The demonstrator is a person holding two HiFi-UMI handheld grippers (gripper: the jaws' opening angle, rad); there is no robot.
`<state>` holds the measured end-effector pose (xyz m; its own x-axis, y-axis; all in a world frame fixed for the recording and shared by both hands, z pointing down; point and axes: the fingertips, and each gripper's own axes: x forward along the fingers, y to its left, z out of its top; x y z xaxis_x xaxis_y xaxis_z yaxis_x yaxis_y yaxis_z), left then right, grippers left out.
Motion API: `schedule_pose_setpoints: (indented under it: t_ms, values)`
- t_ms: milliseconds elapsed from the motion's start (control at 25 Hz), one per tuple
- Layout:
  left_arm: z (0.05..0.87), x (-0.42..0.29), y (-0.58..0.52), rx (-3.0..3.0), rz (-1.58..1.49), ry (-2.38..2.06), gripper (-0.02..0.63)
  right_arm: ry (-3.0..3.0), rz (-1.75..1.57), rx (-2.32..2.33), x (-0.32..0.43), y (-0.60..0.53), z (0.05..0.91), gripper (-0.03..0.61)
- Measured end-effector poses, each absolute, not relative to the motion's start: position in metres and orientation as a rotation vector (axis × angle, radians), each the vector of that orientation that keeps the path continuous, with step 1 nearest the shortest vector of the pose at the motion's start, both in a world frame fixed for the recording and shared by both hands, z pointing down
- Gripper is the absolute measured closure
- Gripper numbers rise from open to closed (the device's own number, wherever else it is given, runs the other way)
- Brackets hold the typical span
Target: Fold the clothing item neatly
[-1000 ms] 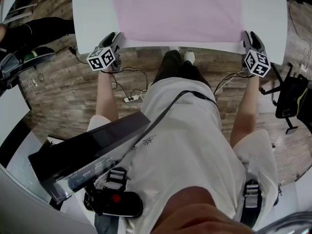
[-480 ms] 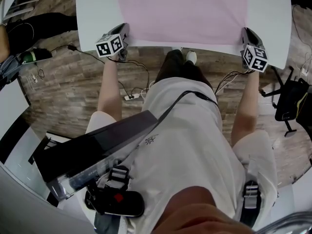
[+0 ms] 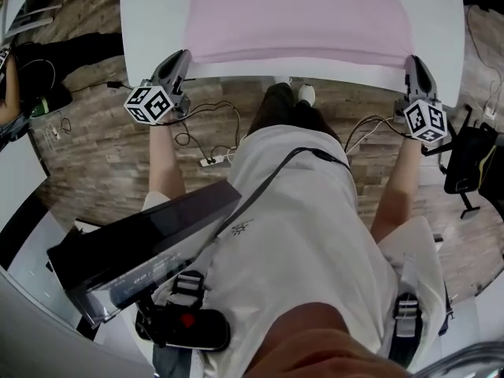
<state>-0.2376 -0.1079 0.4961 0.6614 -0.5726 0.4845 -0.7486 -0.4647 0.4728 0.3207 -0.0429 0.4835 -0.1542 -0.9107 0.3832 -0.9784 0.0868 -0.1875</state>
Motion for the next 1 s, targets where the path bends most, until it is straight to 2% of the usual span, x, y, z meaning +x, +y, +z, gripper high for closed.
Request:
schedule_pose_setpoints:
  t_ms: [200, 720, 880, 1000]
  values:
    - [0.566, -0.244, -0.083, 2.067, 0.483, -0.984, 0.6, -2.025, 0.765, 1.79, 0.319, -0.011, 0.566, 0.549]
    - [0.598, -0.244, -0.08, 2.016, 0.595, -1.032, 0.595, -1.923, 0.73, 1.712, 0.317, -0.01, 0.588, 0.565]
    - [0.602, -0.251, -0.076, 2.01, 0.624, -1.105, 0.5, -1.915, 0.699, 1.649, 0.316, -0.009, 0.591, 0.514]
    - [0.605, -0.26, -0.075, 2.009, 0.67, -1.159, 0.463, -1.899, 0.63, 1.603, 0.315, -0.008, 0.589, 0.491]
